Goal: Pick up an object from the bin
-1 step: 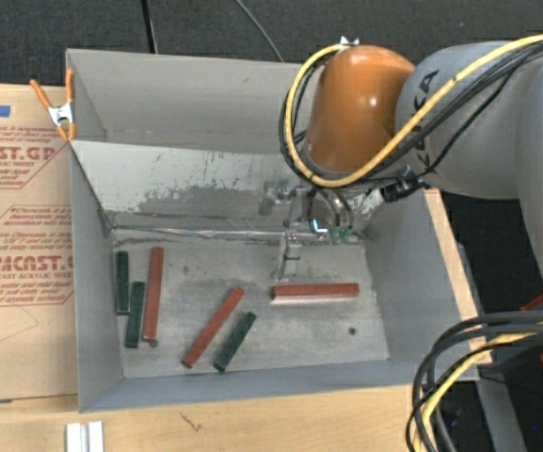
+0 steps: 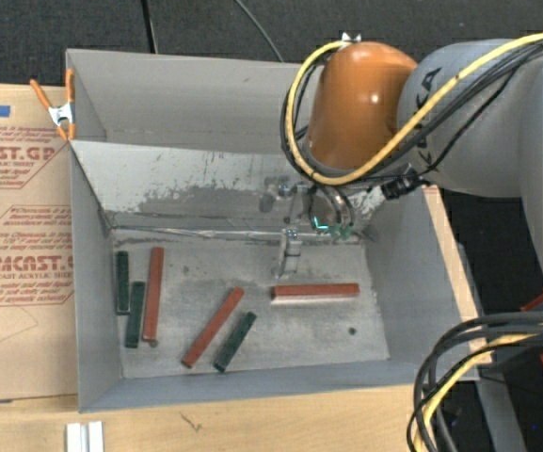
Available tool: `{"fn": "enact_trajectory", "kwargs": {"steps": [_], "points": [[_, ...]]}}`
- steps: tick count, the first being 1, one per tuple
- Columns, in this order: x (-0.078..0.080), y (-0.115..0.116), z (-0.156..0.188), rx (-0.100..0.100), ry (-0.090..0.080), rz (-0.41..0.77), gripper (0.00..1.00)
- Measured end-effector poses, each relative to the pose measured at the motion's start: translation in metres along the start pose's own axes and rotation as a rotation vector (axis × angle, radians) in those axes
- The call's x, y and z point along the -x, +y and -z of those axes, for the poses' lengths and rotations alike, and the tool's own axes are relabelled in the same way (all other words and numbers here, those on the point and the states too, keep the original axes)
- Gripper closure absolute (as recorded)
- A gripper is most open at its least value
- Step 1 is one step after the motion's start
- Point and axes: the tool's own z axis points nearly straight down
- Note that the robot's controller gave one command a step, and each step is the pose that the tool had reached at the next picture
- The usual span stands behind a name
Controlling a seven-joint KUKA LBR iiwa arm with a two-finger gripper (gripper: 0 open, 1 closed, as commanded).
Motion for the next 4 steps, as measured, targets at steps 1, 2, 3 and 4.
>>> {"fn": "enact_trajectory", "kwargs": {"steps": [1,2,3,4], "points": [[-0.029,-0.017,-0.035,0.000,-0.004,0.093,0.00],[-0.058,-0.058,-0.058,0.000,0.003,0.265,0.00],[-0.037,-0.071,-0.096,-0.003,-0.004,0.297,0.00],[-0.059,-0.107,-0.120,0.000,0.002,0.218,1.00]]}}
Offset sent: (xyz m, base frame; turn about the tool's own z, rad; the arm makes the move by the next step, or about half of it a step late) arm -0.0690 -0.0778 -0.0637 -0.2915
